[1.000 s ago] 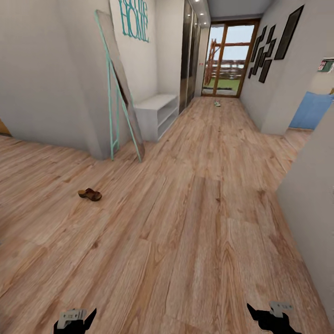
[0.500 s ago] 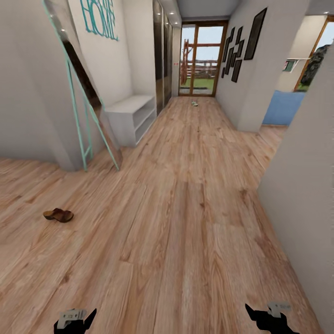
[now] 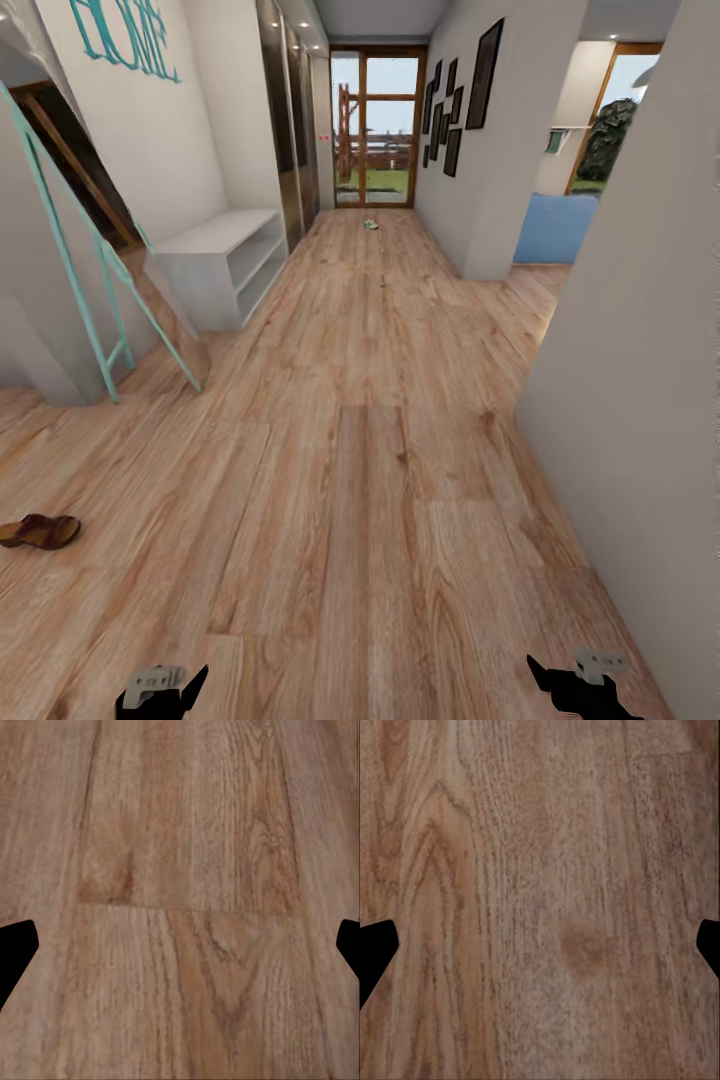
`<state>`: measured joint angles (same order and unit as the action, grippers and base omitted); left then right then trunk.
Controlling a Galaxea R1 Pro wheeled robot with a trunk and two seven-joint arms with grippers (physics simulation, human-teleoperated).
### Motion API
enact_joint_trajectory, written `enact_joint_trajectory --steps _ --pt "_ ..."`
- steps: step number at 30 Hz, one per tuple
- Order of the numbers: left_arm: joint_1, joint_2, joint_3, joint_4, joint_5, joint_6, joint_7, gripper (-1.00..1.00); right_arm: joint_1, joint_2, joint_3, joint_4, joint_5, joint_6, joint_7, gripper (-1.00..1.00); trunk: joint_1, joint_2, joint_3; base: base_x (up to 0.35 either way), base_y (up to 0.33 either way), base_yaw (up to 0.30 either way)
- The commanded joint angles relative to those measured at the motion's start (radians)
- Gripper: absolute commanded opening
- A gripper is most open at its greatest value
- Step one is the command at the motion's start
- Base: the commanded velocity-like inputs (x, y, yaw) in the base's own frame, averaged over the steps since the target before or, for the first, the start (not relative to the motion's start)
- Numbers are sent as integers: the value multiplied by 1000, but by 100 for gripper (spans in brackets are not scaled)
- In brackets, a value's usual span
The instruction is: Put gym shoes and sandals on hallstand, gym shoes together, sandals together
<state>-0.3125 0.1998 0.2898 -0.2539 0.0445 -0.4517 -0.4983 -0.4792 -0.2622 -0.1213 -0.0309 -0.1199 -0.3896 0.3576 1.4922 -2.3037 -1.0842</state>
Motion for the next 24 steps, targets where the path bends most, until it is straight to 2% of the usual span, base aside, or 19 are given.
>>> enact_joint_trajectory --steps 1,14,24 --pt "0 0 6 1 5 1 -9 100 -1 0 -4 2 -10 0 10 100 0 0 -1 340 0 -283" --pt "0 1 6 1 5 0 -8 100 -1 1 -4 2 -10 0 9 100 0 0 -1 340 0 -246" --pt "0 1 6 1 5 -1 10 100 -1 1 -4 2 -10 0 9 100 0 0 -1 340 0 -41"
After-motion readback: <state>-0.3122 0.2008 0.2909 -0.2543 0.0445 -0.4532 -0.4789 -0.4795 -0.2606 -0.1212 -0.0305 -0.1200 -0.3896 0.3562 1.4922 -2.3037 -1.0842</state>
